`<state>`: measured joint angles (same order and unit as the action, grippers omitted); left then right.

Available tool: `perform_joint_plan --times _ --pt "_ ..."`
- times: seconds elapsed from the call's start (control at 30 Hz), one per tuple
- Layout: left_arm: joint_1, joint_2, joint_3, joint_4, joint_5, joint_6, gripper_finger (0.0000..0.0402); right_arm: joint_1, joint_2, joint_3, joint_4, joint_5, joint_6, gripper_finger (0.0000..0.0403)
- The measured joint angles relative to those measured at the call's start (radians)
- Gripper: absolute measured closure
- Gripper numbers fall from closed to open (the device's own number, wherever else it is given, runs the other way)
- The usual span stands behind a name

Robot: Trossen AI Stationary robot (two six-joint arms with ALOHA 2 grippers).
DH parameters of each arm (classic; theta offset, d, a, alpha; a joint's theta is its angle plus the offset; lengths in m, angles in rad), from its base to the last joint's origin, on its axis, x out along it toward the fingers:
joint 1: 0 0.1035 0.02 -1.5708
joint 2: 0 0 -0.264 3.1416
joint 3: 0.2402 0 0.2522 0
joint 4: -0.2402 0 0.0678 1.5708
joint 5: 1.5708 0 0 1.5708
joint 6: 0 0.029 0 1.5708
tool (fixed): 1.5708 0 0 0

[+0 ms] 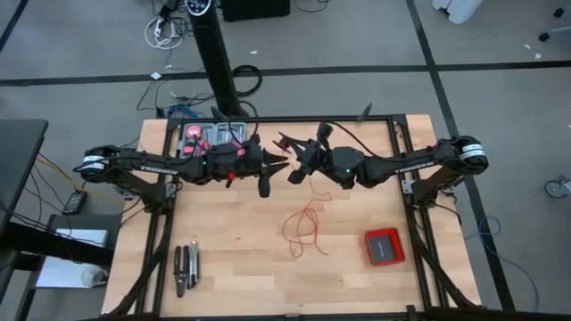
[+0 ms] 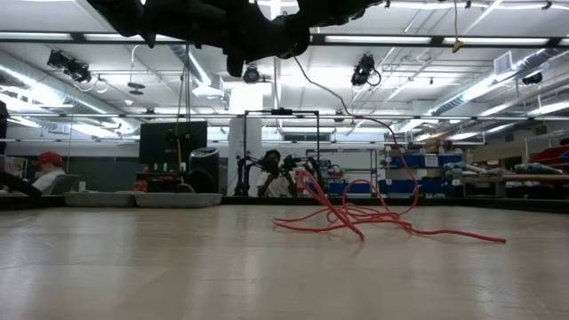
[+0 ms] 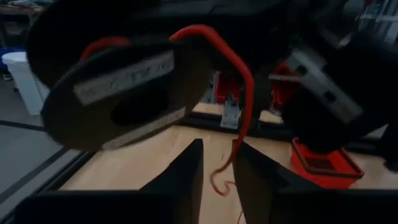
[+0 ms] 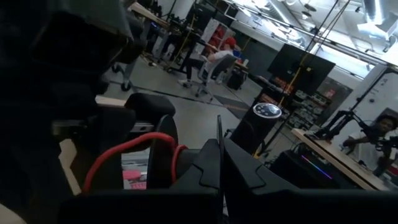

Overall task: Coil cords
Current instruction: Coil the red wire onto the spool

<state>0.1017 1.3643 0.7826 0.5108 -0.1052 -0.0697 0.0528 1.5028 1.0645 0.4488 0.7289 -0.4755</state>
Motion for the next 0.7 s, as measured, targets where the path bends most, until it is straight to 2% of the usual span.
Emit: perform_joint_plan --times 0.2,0.5,0.7 --pt "0.000 0.000 0.000 -0.019 0.047 0.037 0.0390 0.005 0.000 0.000 0.000 0.007 0.000 0.0403" --pt "0.001 0.000 0.001 -0.006 0.046 0.057 0.0400 0.005 0.000 0.000 0.038 0.003 0.025 0.0403" --pt "0.003 0.027 0.002 0.021 -0.009 0.098 0.0401 0.005 0.000 0.000 0.088 0.002 0.038 0.0403"
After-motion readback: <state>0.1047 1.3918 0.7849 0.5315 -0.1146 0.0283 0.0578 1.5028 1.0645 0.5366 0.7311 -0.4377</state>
